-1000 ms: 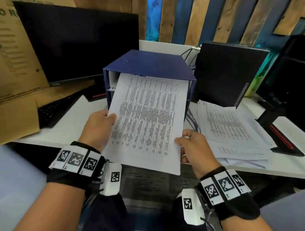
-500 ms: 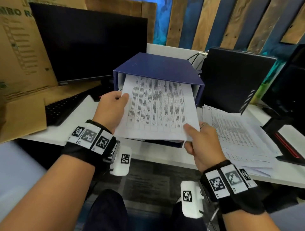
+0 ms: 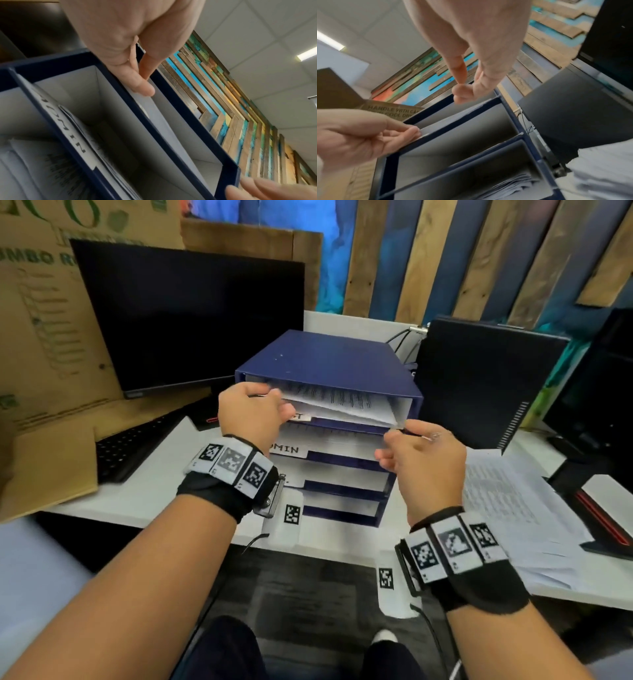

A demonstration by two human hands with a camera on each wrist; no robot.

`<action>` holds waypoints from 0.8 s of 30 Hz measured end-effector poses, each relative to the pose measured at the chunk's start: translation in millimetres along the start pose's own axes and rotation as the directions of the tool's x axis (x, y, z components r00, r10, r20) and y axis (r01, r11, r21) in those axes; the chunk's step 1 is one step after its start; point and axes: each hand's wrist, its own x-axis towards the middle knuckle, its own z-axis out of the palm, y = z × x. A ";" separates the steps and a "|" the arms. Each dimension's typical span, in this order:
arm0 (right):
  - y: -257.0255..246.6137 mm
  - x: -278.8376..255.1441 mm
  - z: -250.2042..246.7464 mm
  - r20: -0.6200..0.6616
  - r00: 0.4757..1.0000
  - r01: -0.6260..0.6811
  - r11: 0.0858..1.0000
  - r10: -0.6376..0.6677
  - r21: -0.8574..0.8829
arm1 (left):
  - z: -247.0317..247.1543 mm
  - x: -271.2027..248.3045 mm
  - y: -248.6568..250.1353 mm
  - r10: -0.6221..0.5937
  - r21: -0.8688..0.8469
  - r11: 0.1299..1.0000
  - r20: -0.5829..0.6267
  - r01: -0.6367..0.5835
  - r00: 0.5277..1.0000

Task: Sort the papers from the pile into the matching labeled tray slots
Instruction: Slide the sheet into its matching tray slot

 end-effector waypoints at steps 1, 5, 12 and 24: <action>2.1 0.0 -1.5 0.022 0.999 0.045 0.996 -0.044 -0.078 | 1.1 1.6 -3.2 -0.005 -0.015 1.000 -0.001 0.005 1.000; 6.2 8.8 3.5 0.229 0.944 0.323 0.809 -0.238 -0.491 | -1.7 -3.4 -19.0 0.322 0.347 0.882 0.053 -0.320 0.945; 11.1 25.7 31.7 0.604 0.771 0.621 0.030 -0.201 -0.783 | 14.4 3.2 -27.0 0.290 0.750 0.147 0.590 -0.644 0.753; 23.3 46.1 41.1 0.589 0.785 0.612 0.092 -0.191 -0.786 | 28.6 18.4 -31.9 0.160 0.764 0.075 0.625 -0.641 0.764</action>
